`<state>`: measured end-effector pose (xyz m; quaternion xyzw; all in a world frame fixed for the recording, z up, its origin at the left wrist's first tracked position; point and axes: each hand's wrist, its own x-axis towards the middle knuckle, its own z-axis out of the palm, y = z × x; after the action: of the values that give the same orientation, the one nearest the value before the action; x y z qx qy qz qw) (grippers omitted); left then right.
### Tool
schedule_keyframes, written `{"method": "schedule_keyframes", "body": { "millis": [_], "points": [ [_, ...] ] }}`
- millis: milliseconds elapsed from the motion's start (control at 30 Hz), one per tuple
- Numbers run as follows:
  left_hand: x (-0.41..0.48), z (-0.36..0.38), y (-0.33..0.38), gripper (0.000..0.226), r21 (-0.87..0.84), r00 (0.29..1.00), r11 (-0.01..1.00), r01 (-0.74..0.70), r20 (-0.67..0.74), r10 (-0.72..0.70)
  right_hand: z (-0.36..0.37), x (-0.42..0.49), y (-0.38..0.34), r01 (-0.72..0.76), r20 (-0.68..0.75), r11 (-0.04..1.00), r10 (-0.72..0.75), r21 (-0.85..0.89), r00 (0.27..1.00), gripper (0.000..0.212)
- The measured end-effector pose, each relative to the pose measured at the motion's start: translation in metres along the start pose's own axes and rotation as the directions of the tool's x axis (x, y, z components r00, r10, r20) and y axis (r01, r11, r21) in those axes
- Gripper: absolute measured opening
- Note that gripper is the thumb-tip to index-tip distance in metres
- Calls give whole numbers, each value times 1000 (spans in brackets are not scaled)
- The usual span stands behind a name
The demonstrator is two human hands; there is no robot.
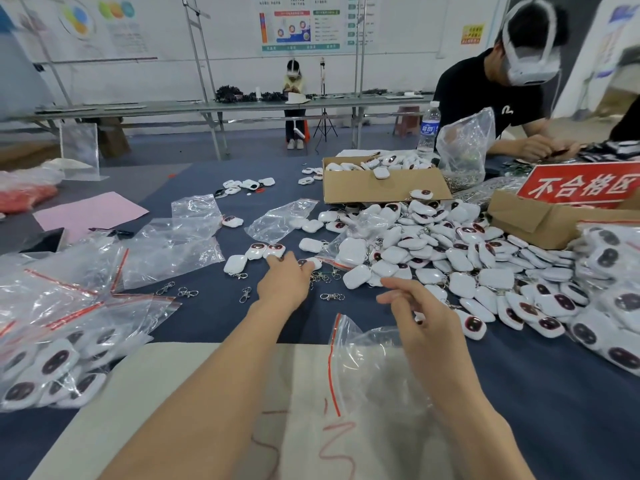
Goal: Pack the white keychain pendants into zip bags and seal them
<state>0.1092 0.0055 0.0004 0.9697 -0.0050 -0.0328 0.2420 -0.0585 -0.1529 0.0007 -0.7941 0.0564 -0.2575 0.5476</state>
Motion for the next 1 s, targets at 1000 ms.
{"method": "schedule_keyframes", "body": {
  "millis": [1000],
  "points": [
    [-78,2,-1,22,-555,885,694,-460,-218,412,-4,21,-10,55,-102,966,-30,253,994,32]
  ]
}}
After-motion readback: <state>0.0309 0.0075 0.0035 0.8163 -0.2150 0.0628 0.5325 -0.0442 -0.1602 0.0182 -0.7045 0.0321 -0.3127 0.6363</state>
